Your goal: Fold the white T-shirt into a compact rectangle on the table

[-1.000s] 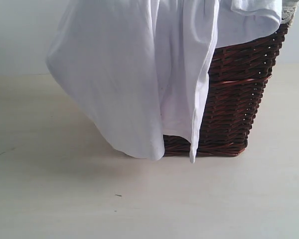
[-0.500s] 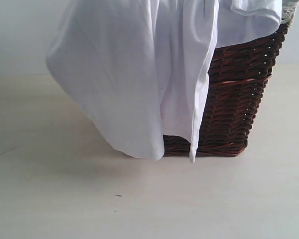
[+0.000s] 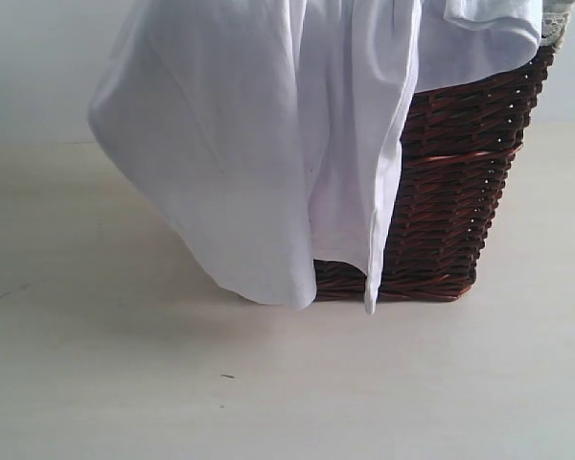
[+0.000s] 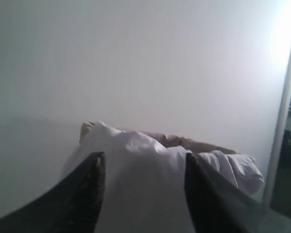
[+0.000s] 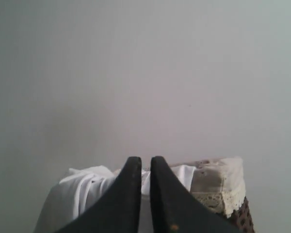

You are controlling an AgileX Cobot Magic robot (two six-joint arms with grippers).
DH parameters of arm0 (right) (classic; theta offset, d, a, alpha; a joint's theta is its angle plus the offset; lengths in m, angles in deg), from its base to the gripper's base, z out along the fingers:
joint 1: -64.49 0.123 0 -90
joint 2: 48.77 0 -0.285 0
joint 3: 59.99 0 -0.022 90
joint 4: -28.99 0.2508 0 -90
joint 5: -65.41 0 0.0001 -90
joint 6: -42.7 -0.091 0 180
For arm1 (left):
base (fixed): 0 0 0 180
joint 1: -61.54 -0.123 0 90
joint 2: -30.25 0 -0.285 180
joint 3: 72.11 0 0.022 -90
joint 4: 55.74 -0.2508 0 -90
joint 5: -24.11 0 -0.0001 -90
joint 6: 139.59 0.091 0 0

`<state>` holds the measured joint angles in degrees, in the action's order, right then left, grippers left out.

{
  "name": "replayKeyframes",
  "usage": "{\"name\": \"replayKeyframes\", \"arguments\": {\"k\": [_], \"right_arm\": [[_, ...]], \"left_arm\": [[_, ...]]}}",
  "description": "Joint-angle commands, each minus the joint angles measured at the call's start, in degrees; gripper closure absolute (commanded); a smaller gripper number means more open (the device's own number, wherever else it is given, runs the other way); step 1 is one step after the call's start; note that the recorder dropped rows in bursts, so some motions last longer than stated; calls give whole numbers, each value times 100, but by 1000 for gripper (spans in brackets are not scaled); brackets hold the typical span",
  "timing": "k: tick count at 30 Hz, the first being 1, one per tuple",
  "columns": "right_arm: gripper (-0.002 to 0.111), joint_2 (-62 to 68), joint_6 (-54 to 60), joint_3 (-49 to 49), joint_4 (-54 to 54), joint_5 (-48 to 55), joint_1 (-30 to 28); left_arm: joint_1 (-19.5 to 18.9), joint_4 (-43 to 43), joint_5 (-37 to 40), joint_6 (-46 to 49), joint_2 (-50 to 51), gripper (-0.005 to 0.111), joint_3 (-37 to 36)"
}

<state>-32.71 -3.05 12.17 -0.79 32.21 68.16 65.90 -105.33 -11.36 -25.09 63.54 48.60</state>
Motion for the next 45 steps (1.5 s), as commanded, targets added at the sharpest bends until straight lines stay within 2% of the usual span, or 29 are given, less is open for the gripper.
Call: {"name": "replayKeyframes", "arguments": {"k": [1, 5, 8, 11, 15, 20, 23, 26, 28, 29, 30, 31, 32, 34, 36, 37, 38, 42, 45], "right_arm": [[83, 520, -715, -273, -1117, -125, -30], [72, 1022, -1025, -545, -1697, -211, -30], [70, 1318, -1140, -619, -1946, -446, -30], [70, 1624, -1140, -619, -2295, -812, -30], [70, 2155, -1140, -619, -2512, -1160, -30], [70, 2882, -925, -619, -2538, -1361, -30], [70, 3229, -825, -619, -2560, -1545, -30], [70, 3517, -718, -619, -2560, -1764, -30], [70, 3638, -622, -619, -2570, -1804, -30], [70, 3721, -582, -619, -2574, -1804, -30], [70, 3733, -582, -619, -2574, -1804, -30], [70, 3772, -582, -619, -2574, -1804, -30], [70, 3771, -582, -619, -2574, -1851, -30], [70, 3785, -582, -619, -2574, -1960, -30], [70, 3785, -582, -619, -2521, -1971, -30], [70, 3785, -582, -619, -2533, -1971, -30], [70, 3785, -582, -619, -2544, -1971, -30], [70, 3785, -512, -619, -2457, -1879, -30], [70, 3785, -112, -619, -1847, -1354, -30]], "left_arm": [[24, -651, -793, -241, 1597, 51, 548], [36, -822, -1892, 475, 3184, 52, 956], [36, -786, -2200, 1408, 4098, 52, 1301], [121, -741, -2353, 1697, 4867, 52, 1637], [504, -492, -2354, 2461, 5515, 52, 2019], [953, 921, -1838, 4485, 6040, 52, 2337], [1015, 1385, -1654, 4762, 6157, 54, 2392], [1015, 1484, -1638, 4779, 6167, 62, 2392], [1015, 1515, -1638, 4954, 6143, 59, 2392], [1015, 1537, -1593, 5091, 6111, 46, 2392], [1015, 1537, -1581, 5149, 6118, 39, 2404], [1026, 1420, -1433, 5160, 6118, 33, 2425], [1041, 1382, -1313, 5160, 6118, 34, 2438], [1123, 1183, -1261, 5160, 6195, 43, 2438], [1323, 1157, -1261, 5048, 6336, 69, 2438], [1426, 1084, -1261, 5134, 6374, 94, 2438], [1451, 1019, -1261, 5327, 6374, 106, 2438], [1451, 1017, -1150, 5416, 5935, 107, 2603], [1451, 1084, -566, 5295, 5411, 107, 3058]]}}
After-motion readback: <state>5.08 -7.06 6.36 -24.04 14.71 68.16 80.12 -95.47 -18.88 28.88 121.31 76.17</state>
